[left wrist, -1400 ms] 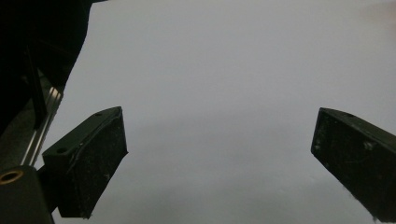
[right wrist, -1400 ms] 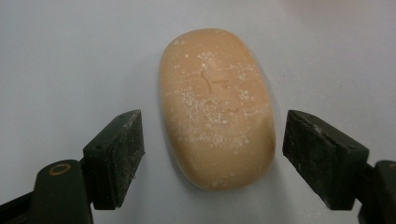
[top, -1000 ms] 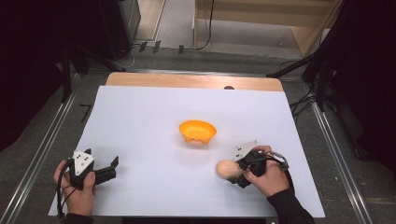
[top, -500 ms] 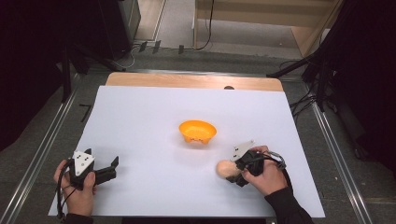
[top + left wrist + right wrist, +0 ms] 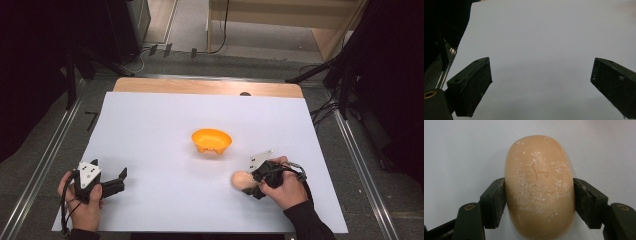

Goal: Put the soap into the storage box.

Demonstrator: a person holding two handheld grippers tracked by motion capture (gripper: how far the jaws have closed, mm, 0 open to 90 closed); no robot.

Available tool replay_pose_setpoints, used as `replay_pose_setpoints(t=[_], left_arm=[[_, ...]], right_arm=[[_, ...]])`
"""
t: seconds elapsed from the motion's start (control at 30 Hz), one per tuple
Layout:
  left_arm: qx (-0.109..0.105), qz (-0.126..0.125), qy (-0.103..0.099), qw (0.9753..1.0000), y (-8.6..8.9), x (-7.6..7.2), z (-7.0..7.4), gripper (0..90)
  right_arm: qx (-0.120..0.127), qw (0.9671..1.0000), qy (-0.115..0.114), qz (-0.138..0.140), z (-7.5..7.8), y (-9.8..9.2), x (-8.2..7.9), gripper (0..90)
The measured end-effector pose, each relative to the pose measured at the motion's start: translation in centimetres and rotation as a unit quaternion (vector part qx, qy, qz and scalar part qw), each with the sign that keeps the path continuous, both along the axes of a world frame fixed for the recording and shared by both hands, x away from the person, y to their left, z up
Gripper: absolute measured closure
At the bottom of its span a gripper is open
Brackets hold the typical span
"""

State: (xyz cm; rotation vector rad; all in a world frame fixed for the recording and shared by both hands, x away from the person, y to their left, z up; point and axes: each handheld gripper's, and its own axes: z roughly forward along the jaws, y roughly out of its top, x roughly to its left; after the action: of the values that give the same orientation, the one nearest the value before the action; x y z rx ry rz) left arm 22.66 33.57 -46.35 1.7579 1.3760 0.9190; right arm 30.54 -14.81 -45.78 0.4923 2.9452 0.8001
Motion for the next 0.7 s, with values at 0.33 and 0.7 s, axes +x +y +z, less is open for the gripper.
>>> replay_pose_setpoints(t=[0.33, 0.7], left_arm=[[0.001, 0.0, 0.001, 1.0, -0.01, 0.0, 0.0, 3.9], [0.0, 0.0, 0.0, 1.0, 0.01, 0.02, -0.01, 3.8]], right_arm=[[0.006, 1.0, -0.005, -0.002, 0.43, -0.32, 0.0, 32.5], [0.011, 0.9999, -0.002, -0.001, 0.58, -0.39, 0.15, 32.6]])
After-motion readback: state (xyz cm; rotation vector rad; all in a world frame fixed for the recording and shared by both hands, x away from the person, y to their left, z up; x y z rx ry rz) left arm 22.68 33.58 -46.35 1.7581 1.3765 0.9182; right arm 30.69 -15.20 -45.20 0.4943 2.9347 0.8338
